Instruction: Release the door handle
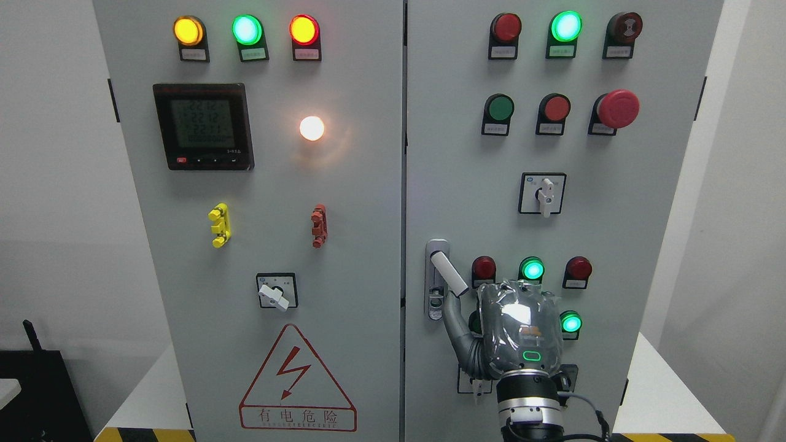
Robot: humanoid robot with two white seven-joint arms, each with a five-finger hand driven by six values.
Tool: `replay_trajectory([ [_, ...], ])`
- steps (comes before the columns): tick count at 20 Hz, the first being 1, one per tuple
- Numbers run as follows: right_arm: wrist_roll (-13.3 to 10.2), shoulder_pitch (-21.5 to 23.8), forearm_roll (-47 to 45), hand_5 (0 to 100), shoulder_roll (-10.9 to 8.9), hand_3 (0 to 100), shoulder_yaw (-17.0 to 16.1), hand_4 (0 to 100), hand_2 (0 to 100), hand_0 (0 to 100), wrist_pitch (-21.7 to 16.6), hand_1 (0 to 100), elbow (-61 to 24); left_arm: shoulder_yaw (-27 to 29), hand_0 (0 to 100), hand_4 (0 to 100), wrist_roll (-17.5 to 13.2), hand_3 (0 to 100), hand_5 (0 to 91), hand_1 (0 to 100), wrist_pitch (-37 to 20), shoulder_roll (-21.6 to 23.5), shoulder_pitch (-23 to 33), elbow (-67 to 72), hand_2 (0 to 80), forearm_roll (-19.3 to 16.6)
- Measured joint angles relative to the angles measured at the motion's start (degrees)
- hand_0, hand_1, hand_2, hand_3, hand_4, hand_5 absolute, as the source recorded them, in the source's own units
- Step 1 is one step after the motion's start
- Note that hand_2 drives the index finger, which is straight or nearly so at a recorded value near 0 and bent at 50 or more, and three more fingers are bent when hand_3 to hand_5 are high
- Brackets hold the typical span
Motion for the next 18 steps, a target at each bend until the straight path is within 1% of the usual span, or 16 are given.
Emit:
replay_trajectory([
  [18, 0.11, -0.59, -0.05, 94, -0.07, 100, -0.48, 100, 100, 60, 0.0, 0, 0.0, 0.0, 12, 0, 0.0, 0, 0.0, 39, 0.0, 0.0, 0.0, 0.0, 0.0, -0.01],
])
